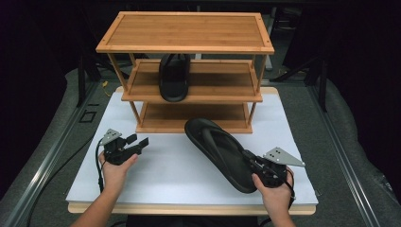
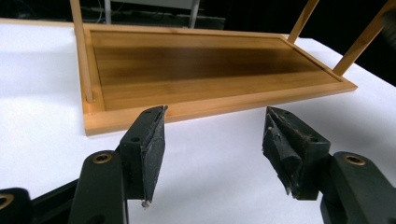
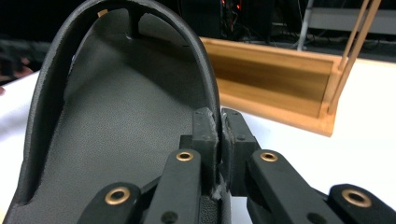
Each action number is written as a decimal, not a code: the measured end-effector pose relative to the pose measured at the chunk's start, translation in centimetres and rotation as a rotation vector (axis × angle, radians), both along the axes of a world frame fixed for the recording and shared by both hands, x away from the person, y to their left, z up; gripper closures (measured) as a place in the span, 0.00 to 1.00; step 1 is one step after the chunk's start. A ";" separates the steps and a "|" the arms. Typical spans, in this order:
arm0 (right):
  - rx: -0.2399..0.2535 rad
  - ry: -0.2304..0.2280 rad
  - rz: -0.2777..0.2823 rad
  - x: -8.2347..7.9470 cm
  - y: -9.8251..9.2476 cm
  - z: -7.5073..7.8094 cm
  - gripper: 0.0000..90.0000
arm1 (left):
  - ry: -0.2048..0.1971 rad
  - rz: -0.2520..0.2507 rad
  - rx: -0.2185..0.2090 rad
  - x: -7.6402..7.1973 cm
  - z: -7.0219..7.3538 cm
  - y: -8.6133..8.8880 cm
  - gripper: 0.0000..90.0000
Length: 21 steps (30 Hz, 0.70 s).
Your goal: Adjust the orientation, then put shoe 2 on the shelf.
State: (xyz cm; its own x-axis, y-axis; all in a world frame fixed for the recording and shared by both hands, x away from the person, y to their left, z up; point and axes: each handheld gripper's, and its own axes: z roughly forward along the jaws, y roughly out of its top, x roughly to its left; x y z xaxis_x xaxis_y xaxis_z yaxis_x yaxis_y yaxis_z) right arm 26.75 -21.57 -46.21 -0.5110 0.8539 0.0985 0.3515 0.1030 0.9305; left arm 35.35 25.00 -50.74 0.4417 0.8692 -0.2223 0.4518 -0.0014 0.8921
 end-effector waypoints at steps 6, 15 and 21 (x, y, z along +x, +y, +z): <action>0.049 -0.015 0.013 -0.5 -0.6 1.8 0.95 | -0.001 0.003 0.007 0.0 0.0 0.1 0.44; 0.057 -0.050 0.002 0.0 -1.1 4.2 0.95 | 0.000 0.005 0.003 0.0 -0.1 0.1 0.44; 0.064 -0.072 -0.015 1.0 -1.3 5.1 0.95 | 0.000 0.005 0.003 0.0 -0.1 0.1 0.43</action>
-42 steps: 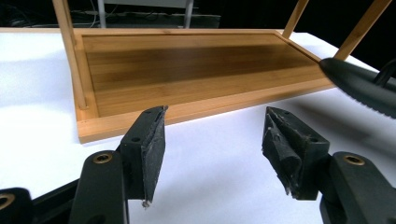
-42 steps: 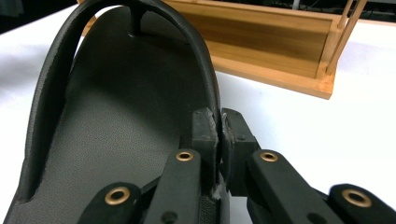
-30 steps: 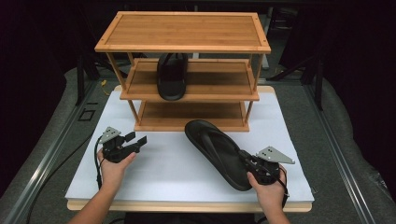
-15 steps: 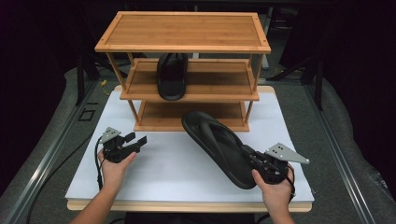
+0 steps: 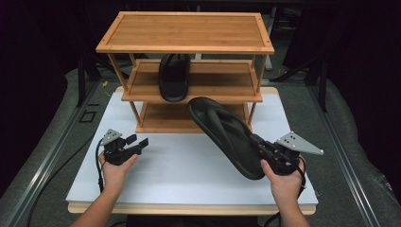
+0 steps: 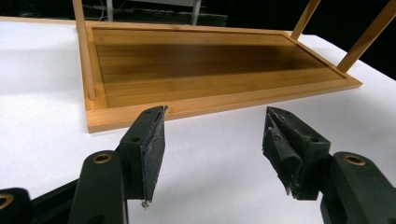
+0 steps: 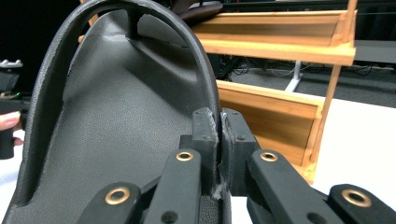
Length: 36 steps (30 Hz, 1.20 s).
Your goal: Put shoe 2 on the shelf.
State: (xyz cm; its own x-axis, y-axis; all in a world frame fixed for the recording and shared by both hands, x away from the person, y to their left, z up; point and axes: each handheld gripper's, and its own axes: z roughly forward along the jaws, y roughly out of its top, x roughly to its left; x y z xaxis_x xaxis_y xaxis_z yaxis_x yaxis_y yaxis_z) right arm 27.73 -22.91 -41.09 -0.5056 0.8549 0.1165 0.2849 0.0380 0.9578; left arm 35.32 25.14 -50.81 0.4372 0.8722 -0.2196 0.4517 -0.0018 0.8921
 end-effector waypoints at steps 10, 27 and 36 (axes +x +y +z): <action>-0.009 -0.011 -0.051 2.5 -0.4 2.0 0.95 | 0.005 -0.003 0.001 0.1 -0.1 0.1 0.43; -0.038 -0.009 -0.152 8.7 1.6 3.9 0.95 | 0.005 -0.009 0.001 0.2 -0.1 0.2 0.43; -0.050 0.011 -0.198 11.6 3.1 4.0 0.95 | 0.002 -0.008 -0.008 0.1 0.0 0.2 0.43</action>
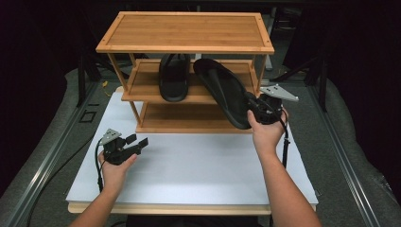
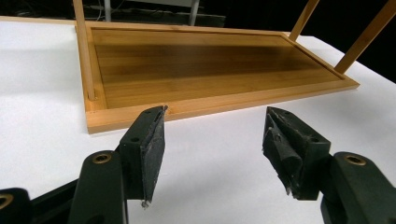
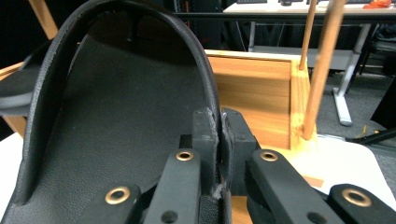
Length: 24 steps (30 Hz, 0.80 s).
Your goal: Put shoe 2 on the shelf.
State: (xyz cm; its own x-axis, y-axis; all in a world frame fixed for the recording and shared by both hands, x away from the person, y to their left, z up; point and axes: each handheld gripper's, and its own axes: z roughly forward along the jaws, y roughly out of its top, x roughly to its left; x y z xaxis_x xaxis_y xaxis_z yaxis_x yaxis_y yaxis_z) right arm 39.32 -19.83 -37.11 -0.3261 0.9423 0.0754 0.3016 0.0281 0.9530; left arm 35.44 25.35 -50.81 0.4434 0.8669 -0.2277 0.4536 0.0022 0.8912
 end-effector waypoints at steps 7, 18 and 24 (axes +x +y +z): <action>-0.015 0.003 -0.049 2.0 1.6 -0.3 0.95 | 0.000 -0.006 -0.004 0.0 0.0 0.0 0.43; -0.016 0.024 -0.103 4.5 3.9 -0.3 0.95 | 0.001 -0.007 -0.008 0.0 0.0 0.0 0.43; -0.014 0.032 -0.134 5.1 4.1 -0.2 0.94 | -0.001 -0.006 -0.008 0.0 0.0 0.1 0.43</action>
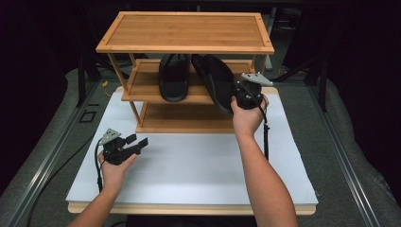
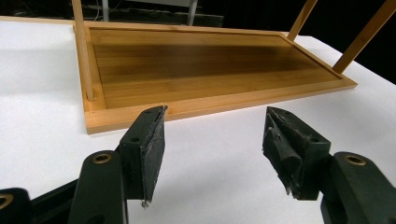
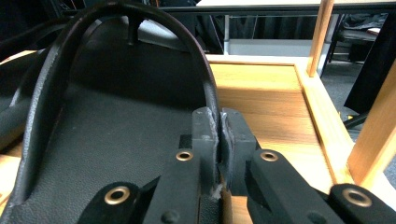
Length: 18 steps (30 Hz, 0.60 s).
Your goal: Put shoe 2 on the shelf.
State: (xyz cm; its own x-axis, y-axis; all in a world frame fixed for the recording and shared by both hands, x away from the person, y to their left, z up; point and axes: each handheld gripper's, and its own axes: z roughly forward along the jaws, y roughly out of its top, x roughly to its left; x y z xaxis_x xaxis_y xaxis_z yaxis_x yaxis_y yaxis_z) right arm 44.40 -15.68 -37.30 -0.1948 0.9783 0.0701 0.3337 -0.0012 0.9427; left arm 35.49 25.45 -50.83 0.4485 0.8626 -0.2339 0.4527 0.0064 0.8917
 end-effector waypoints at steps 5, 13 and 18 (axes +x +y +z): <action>-0.023 -0.004 -0.013 0.1 0.6 0.0 0.94 | 0.000 0.001 0.002 0.0 0.0 -0.1 0.43; -0.040 -0.005 -0.038 0.3 1.1 0.1 0.94 | 0.001 0.001 0.004 0.0 0.0 -0.1 0.43; -0.031 -0.009 -0.039 0.4 1.8 0.1 0.90 | -0.004 -0.001 0.007 0.0 0.0 -0.1 0.43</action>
